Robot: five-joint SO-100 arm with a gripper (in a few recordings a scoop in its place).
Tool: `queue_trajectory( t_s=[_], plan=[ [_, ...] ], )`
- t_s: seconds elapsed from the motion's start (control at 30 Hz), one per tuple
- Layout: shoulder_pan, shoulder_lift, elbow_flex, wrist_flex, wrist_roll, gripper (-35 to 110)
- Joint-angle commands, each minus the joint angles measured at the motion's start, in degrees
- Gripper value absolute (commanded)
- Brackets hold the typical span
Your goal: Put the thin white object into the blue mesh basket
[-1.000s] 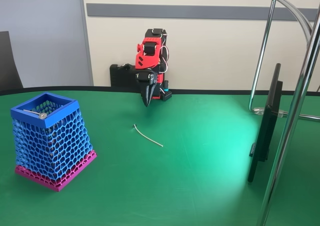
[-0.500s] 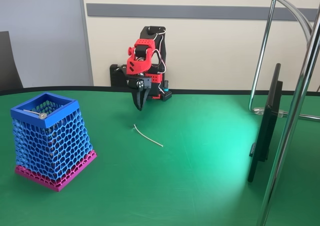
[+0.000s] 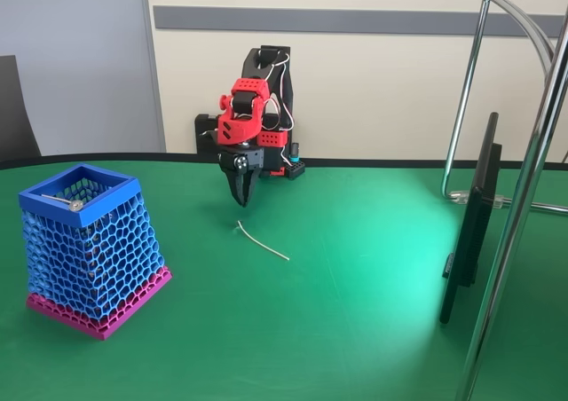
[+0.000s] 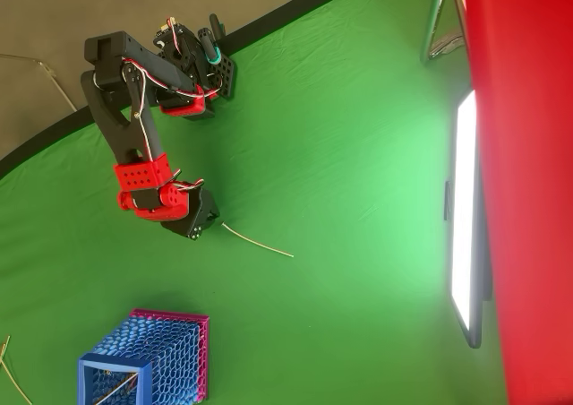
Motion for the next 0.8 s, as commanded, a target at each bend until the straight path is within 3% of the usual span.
queue_trajectory(
  t_s=[0.0,0.77],
  plan=[
    [-0.88,-0.53,-2.46,-0.18,0.79,7],
    [-1.32,-13.89,-12.83,0.62,6.59,15]
  ],
)
